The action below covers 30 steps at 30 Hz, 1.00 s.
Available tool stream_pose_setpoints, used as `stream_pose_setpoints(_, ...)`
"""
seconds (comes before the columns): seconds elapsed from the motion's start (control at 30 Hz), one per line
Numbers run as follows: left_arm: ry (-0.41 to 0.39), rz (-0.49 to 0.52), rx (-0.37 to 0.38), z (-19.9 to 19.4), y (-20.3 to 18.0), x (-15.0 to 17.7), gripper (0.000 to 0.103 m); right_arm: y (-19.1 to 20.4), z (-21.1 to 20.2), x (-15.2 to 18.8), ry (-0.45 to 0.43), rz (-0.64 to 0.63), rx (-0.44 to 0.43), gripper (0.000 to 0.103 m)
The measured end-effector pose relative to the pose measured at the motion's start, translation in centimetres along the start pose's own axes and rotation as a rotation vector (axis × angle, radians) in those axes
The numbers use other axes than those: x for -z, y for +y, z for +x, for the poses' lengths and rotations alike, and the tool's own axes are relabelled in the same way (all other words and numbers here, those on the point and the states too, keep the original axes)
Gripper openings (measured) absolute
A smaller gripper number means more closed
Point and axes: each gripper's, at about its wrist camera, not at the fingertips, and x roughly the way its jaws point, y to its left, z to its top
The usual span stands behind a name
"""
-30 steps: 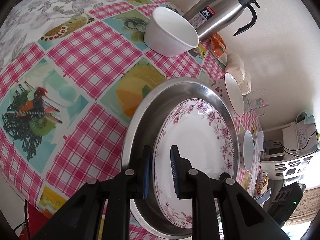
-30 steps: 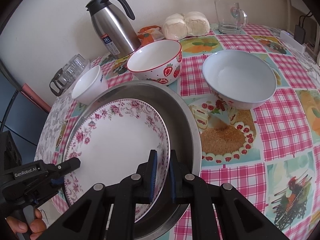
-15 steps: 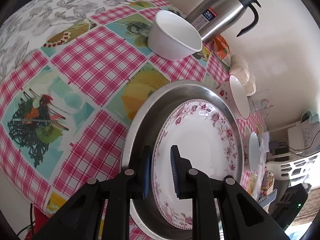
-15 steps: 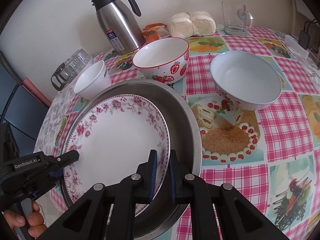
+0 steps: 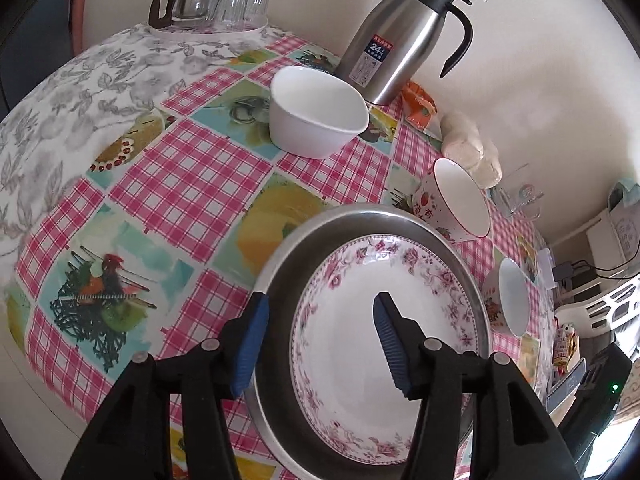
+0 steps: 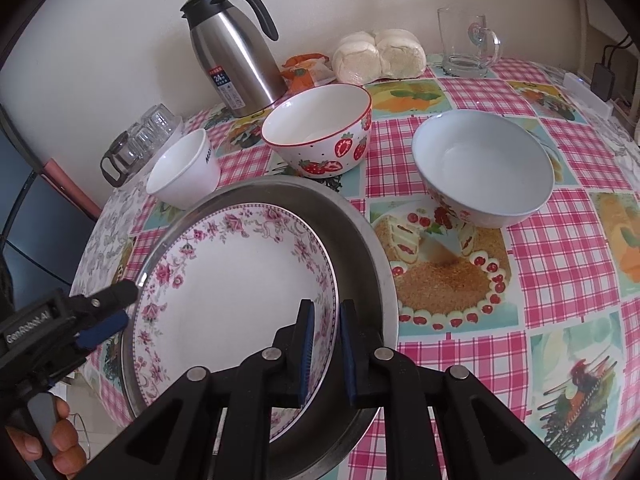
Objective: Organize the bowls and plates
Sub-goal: 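Move both tools from the plate toward the red-rimmed strawberry bowl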
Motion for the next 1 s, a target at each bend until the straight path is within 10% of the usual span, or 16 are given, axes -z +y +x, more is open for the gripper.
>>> stream_pose_setpoints(0.7,-0.059,0.047,-0.074,-1.5,-0.6,-0.2,0.075,-1.1,-2.8,-0.8,-0.093,0.041,-0.006,0.018)
stream_pose_setpoints(1.0,-0.065,0.109,-0.194,-0.9,-0.8,0.0,0.094,-0.2,-2.9,-0.8,-0.108,-0.010,0.036,0.065)
